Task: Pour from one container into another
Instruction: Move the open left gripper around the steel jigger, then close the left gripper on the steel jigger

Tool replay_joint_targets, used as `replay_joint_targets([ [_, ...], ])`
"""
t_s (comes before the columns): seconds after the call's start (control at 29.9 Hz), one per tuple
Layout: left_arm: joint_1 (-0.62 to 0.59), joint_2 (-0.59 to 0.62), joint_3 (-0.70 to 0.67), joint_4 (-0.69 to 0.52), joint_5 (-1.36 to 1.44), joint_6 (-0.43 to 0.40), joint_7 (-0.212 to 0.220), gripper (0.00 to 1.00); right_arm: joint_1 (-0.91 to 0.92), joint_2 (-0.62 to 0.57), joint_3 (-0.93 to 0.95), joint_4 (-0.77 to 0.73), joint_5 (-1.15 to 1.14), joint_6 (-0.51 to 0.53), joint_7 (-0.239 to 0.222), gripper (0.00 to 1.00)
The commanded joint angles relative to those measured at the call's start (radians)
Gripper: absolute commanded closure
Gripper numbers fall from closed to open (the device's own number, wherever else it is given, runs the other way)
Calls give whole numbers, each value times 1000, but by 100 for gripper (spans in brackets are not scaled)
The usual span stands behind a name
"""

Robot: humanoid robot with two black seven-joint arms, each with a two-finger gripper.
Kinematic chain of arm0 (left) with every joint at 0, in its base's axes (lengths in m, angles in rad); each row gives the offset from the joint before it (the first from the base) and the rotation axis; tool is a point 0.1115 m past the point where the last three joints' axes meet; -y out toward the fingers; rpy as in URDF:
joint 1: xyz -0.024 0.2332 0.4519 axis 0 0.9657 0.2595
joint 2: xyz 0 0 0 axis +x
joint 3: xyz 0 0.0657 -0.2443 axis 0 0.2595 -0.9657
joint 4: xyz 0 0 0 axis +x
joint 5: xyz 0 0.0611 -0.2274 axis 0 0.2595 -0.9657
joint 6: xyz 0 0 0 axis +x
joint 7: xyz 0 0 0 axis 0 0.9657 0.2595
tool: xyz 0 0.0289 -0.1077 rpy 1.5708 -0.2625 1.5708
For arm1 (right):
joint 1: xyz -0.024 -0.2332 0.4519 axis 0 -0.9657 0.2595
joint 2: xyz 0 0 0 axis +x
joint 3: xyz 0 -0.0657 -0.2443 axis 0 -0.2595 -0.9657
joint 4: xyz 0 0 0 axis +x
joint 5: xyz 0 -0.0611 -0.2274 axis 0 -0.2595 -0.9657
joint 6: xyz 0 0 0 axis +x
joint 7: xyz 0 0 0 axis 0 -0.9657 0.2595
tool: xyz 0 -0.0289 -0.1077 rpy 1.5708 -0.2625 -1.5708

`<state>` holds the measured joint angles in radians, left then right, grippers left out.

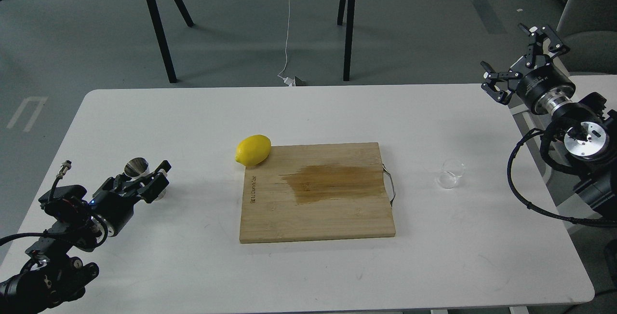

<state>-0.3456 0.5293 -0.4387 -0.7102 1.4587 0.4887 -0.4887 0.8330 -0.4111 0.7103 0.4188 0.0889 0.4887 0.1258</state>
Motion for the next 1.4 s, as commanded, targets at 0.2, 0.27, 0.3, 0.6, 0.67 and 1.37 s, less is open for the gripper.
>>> replay_joint_targets([
  [0.2,10,-11,1,1,2,0,0,1,0,0,0,2,0,0,0,0],
  [0.27,11,-17,6,5,2,0,0,1,0,0,0,0,0,0,0,0],
  [0.3,11,-21,14,12,2,0,0,1,0,0,0,0,0,0,0,0],
  [0.6,7,-46,31,55,-8,0,0,5,-8,0,0,2,0,0,0,0],
  [0.67,4,-46,31,57,-8,0,0,6,-12,0,0,2,2,0,0,0],
  [1.37,-1,-58,32,87,0,0,0,21,4,2,8,3,2,0,0,0],
])
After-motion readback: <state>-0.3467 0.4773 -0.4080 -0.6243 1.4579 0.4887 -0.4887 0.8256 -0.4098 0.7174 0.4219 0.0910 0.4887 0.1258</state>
